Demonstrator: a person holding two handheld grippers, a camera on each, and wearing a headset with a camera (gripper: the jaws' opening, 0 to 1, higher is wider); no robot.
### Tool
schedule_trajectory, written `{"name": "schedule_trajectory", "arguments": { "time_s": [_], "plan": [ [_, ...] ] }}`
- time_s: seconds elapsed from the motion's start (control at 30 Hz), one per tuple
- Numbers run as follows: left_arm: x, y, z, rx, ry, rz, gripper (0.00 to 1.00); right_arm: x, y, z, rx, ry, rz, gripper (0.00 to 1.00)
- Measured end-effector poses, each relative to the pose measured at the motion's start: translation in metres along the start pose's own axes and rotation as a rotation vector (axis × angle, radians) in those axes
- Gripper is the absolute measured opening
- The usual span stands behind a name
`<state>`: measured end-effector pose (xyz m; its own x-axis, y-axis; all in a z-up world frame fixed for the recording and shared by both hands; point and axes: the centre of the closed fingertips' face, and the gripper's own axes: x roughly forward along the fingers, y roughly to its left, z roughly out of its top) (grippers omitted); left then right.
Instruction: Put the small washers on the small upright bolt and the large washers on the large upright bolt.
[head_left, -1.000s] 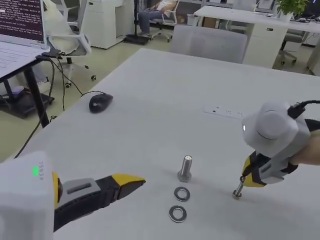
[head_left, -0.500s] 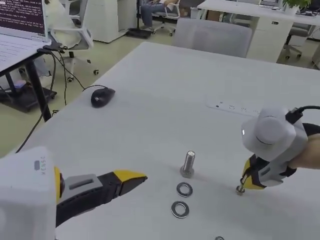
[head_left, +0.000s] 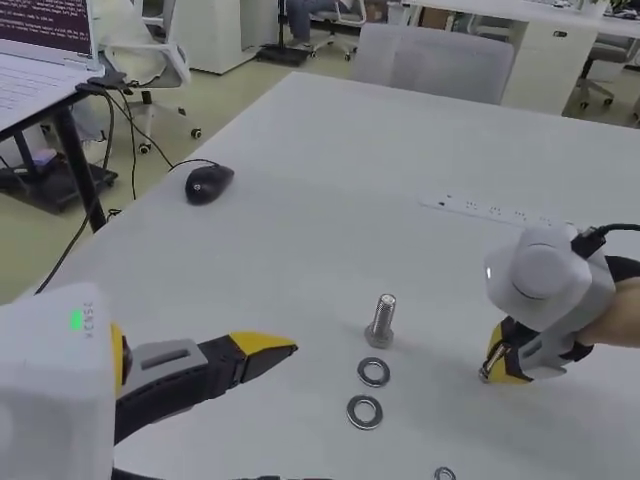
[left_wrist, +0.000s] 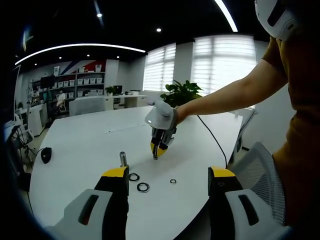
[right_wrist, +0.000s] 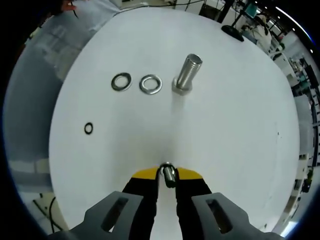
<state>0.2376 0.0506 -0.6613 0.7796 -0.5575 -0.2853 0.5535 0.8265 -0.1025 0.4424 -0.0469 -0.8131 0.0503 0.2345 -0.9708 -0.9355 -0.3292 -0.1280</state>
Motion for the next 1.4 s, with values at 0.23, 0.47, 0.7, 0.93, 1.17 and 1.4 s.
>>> {"name": "schedule_trajectory", "arguments": {
  "time_s": [0.23, 0.47, 0.7, 0.93, 1.17, 1.4],
  "plan": [
    [0.000, 0.000, -0.001, 0.002, 0.005, -0.004, 0.63, -0.002, 0.000, -0.004, 0.017, -0.010, -0.006, 0.16],
    [0.000, -0.003, 0.001, 0.011, 0.003, -0.007, 0.63, -0.017, 0.005, -0.010, 0.043, -0.025, -0.034, 0.16],
    [-0.001, -0.010, 0.005, 0.025, -0.004, -0.015, 0.63, -0.026, 0.023, -0.020, 0.060, -0.025, -0.043, 0.16],
    [-0.002, -0.016, 0.008, 0.042, -0.010, -0.021, 0.64, -0.033, 0.048, -0.014, 0.047, -0.046, -0.044, 0.16],
    [-0.005, -0.021, 0.010, 0.052, -0.020, -0.021, 0.64, -0.031, 0.074, -0.004, 0.030, -0.063, -0.021, 0.16],
    [-0.009, -0.025, 0.013, 0.057, -0.031, -0.012, 0.64, -0.022, 0.096, 0.014, 0.003, -0.084, 0.014, 0.16]
  ]
}}
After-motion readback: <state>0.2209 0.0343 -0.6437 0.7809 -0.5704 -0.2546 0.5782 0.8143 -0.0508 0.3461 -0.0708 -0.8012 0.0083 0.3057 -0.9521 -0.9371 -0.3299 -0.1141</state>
